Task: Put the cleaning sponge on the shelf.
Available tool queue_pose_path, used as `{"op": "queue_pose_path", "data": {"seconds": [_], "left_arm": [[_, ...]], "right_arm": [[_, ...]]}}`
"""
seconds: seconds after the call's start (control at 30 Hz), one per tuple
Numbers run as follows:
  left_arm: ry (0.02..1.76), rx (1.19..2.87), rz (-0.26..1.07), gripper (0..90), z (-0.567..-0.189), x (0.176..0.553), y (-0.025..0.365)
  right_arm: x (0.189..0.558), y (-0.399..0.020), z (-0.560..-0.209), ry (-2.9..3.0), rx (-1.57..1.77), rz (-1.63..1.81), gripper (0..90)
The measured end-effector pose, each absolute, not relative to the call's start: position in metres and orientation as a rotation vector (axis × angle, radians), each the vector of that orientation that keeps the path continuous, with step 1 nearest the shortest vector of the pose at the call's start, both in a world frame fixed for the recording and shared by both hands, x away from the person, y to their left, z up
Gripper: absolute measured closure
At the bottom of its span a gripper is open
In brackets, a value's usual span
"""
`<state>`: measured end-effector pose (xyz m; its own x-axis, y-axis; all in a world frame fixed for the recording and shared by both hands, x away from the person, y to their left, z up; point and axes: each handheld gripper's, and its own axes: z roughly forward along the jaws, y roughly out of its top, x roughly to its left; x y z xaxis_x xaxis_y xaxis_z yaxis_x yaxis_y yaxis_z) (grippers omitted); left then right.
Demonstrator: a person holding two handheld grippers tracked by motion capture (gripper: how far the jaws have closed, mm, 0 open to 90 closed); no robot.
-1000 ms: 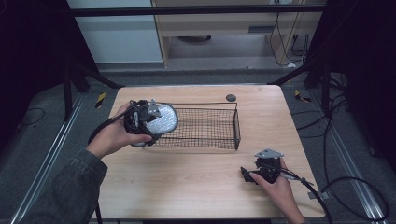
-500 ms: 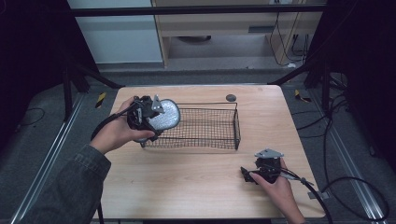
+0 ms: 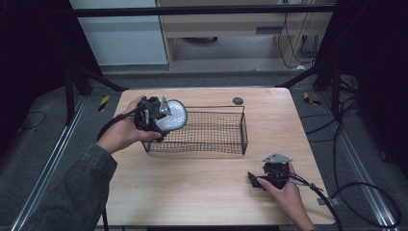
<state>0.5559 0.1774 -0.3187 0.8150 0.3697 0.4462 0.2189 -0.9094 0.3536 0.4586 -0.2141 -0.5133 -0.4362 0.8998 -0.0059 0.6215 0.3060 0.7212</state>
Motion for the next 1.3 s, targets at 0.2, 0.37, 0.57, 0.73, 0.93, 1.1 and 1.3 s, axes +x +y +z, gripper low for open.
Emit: {"op": "queue_pose_path", "data": {"seconds": [0.2,0.37,0.57,0.73,0.93,1.1,1.3], "left_arm": [[0.446,2.716,0.753,6.9,-0.324,0.562,0.177],[0.407,2.727,0.778,6.9,-0.330,0.568,0.178],[0.392,2.748,0.775,6.9,-0.335,0.575,0.180],[0.339,2.748,0.772,6.9,-0.341,0.581,0.178],[0.274,2.781,0.745,6.9,-0.347,0.584,0.175],[0.271,2.793,0.744,6.8,-0.351,0.588,0.174],[0.271,2.797,0.736,6.8,-0.353,0.590,0.173]], "right_arm": [[0.459,-0.214,-0.513,2.169,1.355,0.919,0.4],[0.459,-0.214,-0.513,2.169,1.355,0.920,0.4],[0.459,-0.214,-0.513,2.168,1.355,0.920,0.4],[0.459,-0.214,-0.513,2.168,1.354,0.921,0.4],[0.459,-0.214,-0.513,2.168,1.353,0.920,0.4],[0.459,-0.214,-0.513,2.168,1.355,0.921,0.4],[0.459,-0.214,-0.513,2.167,1.354,0.919,0.4]]}}
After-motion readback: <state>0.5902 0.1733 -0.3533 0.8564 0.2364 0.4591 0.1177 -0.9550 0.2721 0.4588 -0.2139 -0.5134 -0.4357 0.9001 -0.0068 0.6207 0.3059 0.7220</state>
